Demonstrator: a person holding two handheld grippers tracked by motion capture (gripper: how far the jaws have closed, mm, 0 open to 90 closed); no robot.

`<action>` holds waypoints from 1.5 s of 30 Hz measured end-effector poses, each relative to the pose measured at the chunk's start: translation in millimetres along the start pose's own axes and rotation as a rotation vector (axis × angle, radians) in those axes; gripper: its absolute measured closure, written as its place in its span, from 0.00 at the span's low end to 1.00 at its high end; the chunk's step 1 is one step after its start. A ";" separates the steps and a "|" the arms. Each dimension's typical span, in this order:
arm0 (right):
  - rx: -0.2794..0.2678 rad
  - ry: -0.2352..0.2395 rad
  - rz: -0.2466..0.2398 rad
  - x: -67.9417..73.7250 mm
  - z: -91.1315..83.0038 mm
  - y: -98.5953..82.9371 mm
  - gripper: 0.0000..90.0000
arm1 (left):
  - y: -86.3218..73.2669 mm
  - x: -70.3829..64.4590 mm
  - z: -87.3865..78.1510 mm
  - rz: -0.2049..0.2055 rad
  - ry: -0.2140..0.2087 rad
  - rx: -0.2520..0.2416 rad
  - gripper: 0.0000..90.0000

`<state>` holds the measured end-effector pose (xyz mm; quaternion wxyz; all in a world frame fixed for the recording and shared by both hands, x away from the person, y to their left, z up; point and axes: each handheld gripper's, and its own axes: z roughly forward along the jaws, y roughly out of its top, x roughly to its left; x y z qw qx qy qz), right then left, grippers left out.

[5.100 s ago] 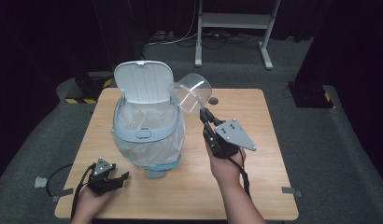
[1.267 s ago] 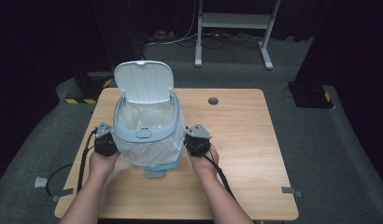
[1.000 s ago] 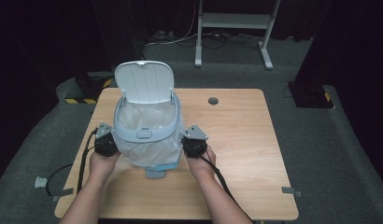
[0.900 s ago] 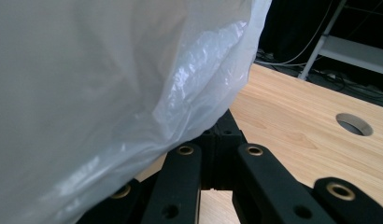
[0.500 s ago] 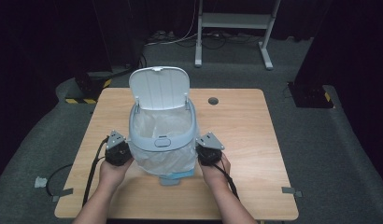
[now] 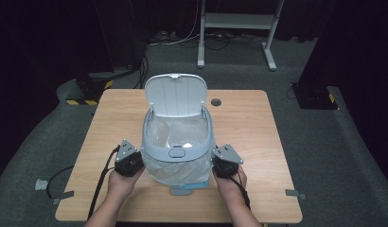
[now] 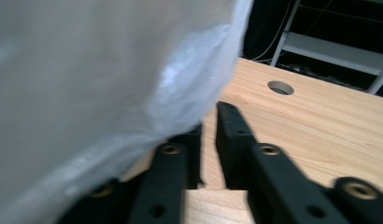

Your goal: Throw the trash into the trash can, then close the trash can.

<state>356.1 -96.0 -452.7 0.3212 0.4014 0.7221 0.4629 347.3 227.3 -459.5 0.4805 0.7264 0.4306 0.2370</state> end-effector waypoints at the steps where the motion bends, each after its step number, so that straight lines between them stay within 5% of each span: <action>1: -0.004 0.004 0.005 -2.1 -2.3 0.7 0.84 | 0.9 1.5 -1.4 -0.007 0.006 -0.006 0.99; 5: -0.035 -0.017 0.009 -7.8 -14.8 5.2 0.79 | 4.4 7.0 -9.2 -0.056 0.024 -0.052 0.93; 6: -0.042 -0.020 0.008 -8.9 -18.3 6.8 0.78 | 5.7 10.2 -14.4 -0.028 0.031 -0.040 0.91; 15: -0.139 -0.042 -0.003 -12.4 -43.6 26.6 0.72 | 22.4 20.9 -45.5 -0.053 0.083 -0.139 0.81; 22: -0.196 -0.068 -0.010 -15.2 -49.9 50.3 0.72 | 47.3 19.2 -57.0 -0.027 0.113 -0.207 0.78; 35: -0.270 -0.086 -0.019 -20.1 -54.7 90.4 0.73 | 90.8 17.1 -61.9 0.006 0.129 -0.291 0.76; 39: -0.272 -0.086 -0.015 -24.1 -49.0 102.8 0.73 | 103.5 19.3 -56.5 0.027 0.136 -0.285 0.73; 45: -0.256 -0.073 -0.001 -26.7 -33.2 118.4 0.73 | 119.9 25.1 -45.1 0.001 0.136 -0.279 0.69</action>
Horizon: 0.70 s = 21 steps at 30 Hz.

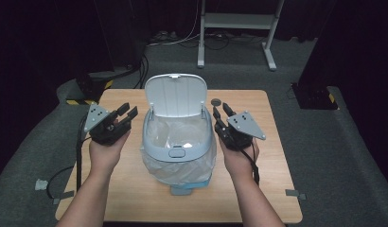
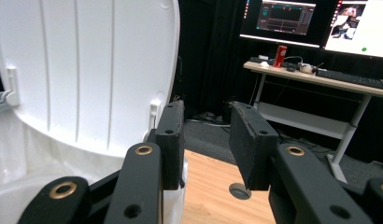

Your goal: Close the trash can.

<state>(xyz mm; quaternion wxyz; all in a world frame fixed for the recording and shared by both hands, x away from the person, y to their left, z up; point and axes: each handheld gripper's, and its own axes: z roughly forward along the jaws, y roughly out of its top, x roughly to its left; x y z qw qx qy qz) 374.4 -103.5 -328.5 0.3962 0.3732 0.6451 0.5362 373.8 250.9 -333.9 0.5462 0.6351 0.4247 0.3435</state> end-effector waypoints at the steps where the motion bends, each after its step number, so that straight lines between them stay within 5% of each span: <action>1: 0.003 -0.001 -0.002 0.3 3.5 2.1 0.73 | 1.5 0.3 2.9 0.002 0.002 0.005 0.68; 12: 0.024 -0.026 0.003 -3.1 39.0 18.8 0.74 | 21.1 0.8 26.3 -0.017 0.008 -0.017 0.67; 21: 0.039 -0.033 -0.005 -7.3 51.7 21.8 0.74 | 30.1 -6.1 37.6 -0.020 -0.004 -0.022 0.67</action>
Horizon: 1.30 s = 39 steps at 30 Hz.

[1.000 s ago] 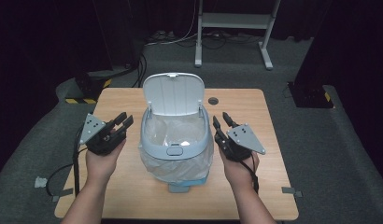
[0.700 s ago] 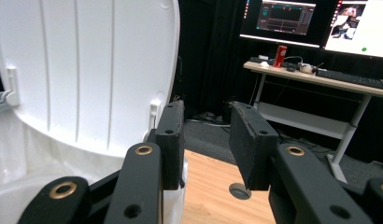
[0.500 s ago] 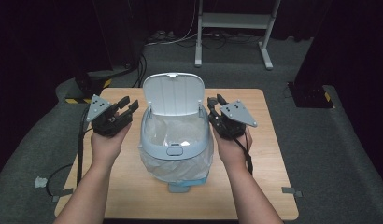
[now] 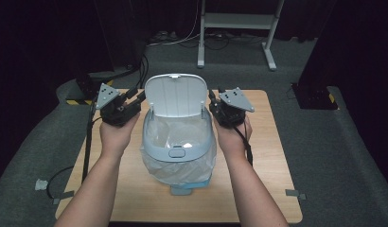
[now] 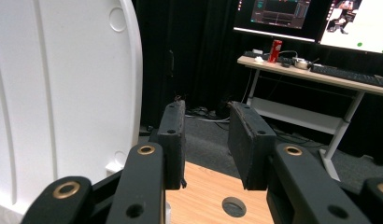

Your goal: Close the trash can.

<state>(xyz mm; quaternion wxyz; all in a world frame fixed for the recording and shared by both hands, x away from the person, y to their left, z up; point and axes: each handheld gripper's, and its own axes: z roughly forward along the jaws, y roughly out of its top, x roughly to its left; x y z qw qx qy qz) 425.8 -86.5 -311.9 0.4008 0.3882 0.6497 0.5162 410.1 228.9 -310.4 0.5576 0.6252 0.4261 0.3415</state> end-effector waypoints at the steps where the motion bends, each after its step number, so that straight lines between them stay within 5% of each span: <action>1: 0.001 0.001 0.000 0.4 0.6 0.6 0.74 | 0.8 -0.9 0.3 -0.001 0.002 -0.001 0.66; 8: -0.022 0.011 -0.014 4.8 -2.1 2.0 0.77 | 0.1 -3.1 -0.5 -0.030 0.004 -0.008 0.67; 39: -0.092 0.039 -0.066 21.0 -50.9 -13.7 0.77 | -18.6 -26.2 -39.5 0.001 -0.046 -0.053 0.64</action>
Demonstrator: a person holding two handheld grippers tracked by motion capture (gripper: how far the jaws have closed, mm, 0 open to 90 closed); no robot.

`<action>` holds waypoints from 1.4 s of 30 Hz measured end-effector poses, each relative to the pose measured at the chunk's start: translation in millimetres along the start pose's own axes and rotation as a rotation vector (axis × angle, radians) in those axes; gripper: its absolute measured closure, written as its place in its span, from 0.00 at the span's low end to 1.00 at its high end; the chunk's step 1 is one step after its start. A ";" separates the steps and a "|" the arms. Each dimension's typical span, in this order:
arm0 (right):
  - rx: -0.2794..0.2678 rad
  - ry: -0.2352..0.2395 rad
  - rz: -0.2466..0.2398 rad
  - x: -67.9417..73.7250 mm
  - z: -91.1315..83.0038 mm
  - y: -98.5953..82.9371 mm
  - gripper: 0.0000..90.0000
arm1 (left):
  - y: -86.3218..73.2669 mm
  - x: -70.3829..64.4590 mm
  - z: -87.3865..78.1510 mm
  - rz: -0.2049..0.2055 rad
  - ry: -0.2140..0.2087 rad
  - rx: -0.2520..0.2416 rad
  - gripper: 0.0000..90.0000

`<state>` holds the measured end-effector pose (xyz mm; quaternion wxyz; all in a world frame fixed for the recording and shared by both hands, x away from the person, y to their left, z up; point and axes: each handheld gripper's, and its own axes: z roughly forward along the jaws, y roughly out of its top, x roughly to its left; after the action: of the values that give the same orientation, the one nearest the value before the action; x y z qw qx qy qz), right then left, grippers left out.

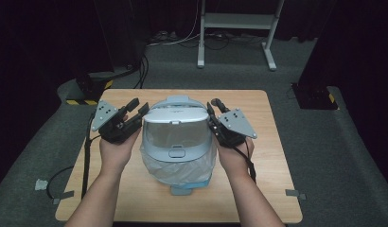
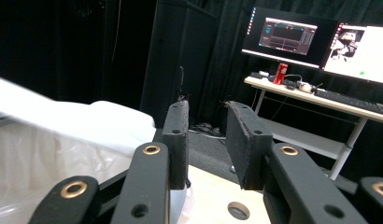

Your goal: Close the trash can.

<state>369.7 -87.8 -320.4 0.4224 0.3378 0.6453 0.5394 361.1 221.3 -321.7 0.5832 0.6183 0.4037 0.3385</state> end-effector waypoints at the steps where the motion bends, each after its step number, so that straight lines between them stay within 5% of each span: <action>1: -0.004 0.007 0.005 0.9 -2.1 0.0 0.76 | -0.8 -0.5 -1.0 -0.001 -0.001 0.000 0.63; 21: -0.005 0.059 0.030 18.9 -33.3 -17.6 0.69 | -28.9 -17.4 -31.2 -0.003 -0.007 -0.020 0.52; 36: -0.001 0.077 0.041 20.7 -39.9 -28.7 0.74 | -36.2 -21.0 -32.9 0.010 -0.029 -0.015 0.52; 39: 0.018 0.071 0.030 23.3 -39.6 -29.2 0.76 | -38.4 -24.9 -34.0 0.060 -0.012 -0.016 0.55; 42: -0.004 0.048 0.006 28.0 -42.5 -31.4 0.77 | -37.8 -26.9 -35.1 0.063 -0.003 -0.014 0.56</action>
<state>320.0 -86.2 -353.7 0.4056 0.3258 0.6532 0.5501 314.0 212.7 -354.7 0.5770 0.6273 0.3807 0.3586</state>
